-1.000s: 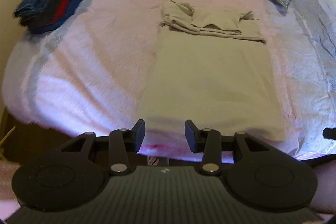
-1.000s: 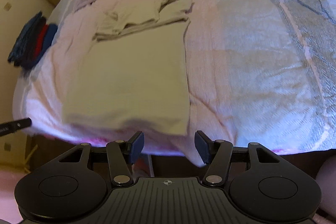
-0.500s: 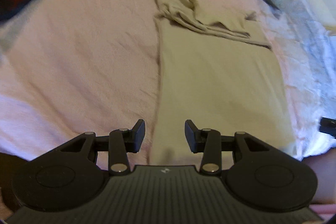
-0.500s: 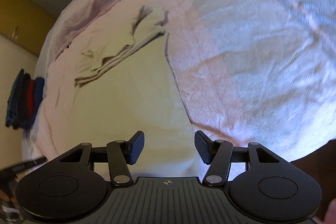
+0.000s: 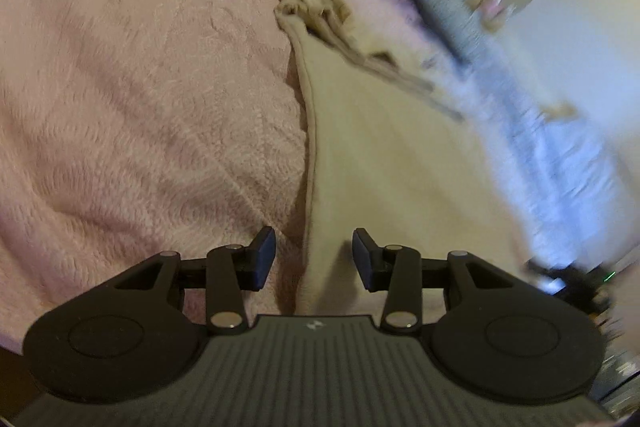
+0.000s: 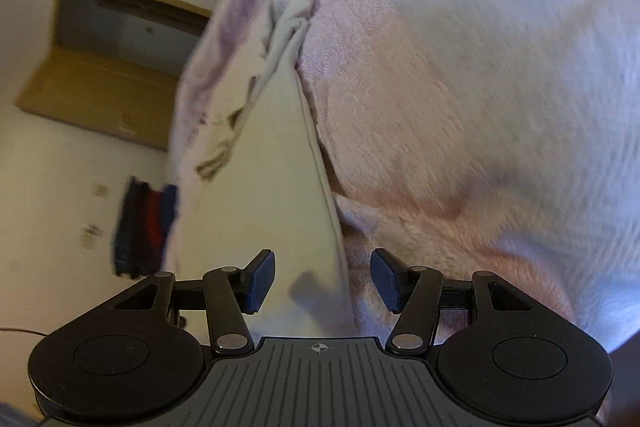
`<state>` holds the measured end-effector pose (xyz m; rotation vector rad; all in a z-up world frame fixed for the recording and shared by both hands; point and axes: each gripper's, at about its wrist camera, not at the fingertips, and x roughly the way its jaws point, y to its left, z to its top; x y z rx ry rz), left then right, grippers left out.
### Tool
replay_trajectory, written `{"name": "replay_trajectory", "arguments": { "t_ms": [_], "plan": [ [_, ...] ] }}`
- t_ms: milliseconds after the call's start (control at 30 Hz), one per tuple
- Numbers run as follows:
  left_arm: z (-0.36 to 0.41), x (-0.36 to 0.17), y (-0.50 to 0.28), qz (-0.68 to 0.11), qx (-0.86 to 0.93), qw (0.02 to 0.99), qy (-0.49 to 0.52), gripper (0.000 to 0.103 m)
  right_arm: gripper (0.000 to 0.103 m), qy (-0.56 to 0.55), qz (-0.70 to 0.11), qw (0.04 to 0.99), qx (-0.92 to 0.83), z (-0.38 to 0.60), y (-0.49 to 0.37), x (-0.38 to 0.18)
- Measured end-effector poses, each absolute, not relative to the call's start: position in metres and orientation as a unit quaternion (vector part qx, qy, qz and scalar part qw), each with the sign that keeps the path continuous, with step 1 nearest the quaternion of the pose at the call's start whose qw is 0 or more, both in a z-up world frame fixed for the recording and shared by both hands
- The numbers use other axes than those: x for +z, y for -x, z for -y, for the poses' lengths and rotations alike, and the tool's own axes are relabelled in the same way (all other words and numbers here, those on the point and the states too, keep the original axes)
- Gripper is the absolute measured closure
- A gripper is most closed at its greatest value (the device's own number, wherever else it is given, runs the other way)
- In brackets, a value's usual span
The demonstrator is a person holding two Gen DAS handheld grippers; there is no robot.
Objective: Fold clothes
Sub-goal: 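Grasp the shirt's folded edge with the right gripper and lift it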
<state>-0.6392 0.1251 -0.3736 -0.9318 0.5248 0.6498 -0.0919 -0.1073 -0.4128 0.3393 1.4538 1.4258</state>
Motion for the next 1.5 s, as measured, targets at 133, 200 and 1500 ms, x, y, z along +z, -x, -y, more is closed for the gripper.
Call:
{"name": "replay_trajectory", "arguments": {
  "t_ms": [133, 200, 1500],
  "plan": [
    [-0.122, -0.39, 0.661, -0.182, 0.273, 0.83, 0.452, 0.065, 0.046, -0.182, -0.566, 0.523, 0.611, 0.128, 0.103, -0.423],
    [-0.124, -0.397, 0.667, -0.165, 0.256, 0.823, 0.48, 0.066, 0.046, -0.189, -0.553, 0.534, 0.61, 0.136, 0.11, -0.421],
    [-0.114, -0.39, 0.672, -0.109, 0.229, 0.825, 0.506, 0.102, 0.1, -0.205, -0.589, 0.479, 0.618, 0.127, 0.102, -0.403]
  ]
}}
